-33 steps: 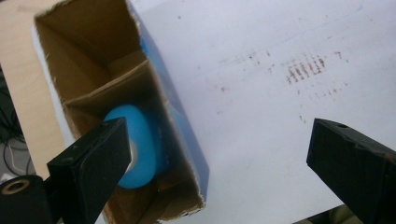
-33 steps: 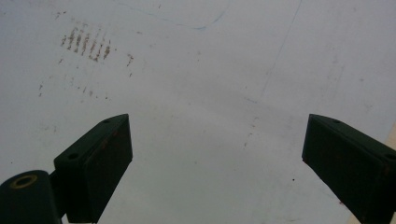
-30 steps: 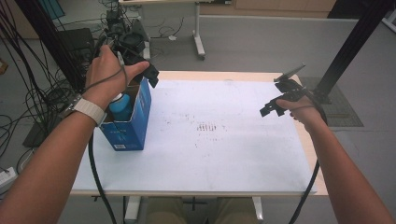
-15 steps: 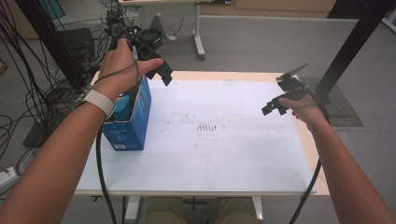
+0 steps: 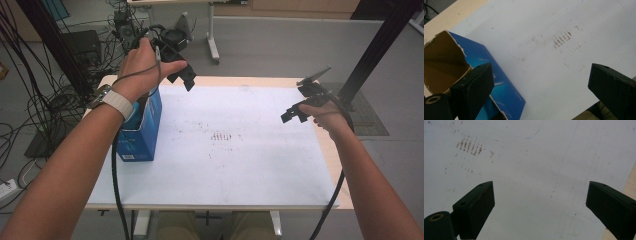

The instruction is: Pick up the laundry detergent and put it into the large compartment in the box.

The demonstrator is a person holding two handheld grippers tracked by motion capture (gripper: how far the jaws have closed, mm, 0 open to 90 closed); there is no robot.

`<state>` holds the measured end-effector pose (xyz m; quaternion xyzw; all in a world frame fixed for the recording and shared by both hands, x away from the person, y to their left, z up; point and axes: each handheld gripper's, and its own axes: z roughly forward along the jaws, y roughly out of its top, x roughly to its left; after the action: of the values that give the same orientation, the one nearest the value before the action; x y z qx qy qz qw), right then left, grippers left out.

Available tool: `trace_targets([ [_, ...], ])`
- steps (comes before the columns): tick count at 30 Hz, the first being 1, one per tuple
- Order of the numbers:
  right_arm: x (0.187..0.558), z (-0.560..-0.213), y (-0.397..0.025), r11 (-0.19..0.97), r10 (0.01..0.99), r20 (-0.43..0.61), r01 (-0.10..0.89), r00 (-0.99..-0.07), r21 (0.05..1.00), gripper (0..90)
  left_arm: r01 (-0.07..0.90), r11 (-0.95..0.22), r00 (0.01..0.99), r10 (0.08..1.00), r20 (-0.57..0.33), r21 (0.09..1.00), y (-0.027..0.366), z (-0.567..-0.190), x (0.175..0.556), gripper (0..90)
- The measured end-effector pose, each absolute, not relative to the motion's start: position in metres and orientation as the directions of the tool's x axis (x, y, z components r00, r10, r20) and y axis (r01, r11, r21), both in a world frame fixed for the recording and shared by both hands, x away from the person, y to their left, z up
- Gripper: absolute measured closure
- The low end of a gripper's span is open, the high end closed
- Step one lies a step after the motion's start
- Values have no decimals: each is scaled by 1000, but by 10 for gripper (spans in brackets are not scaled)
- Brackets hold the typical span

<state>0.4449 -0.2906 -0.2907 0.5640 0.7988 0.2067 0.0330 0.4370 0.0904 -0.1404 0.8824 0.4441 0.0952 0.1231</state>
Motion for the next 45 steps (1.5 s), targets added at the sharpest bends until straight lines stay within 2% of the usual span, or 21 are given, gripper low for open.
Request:
trace_targets([
  [17, 446, -290, -290, 281, 914, 179, 886, -365, 369, 82, 795, -538, 547, 835, 53, 281, 59, -149, 446, 68],
  [29, 447, -291, -289, 289, 911, 180, 884, -372, 367, 82, 840, -440, 455, 890, 27, 318, 47, -156, 450, 69],
  [45, 445, -293, -290, 285, 909, 187, 884, -371, 370, 82, 863, -384, 399, 917, 23, 328, 42, -178, 451, 72],
])
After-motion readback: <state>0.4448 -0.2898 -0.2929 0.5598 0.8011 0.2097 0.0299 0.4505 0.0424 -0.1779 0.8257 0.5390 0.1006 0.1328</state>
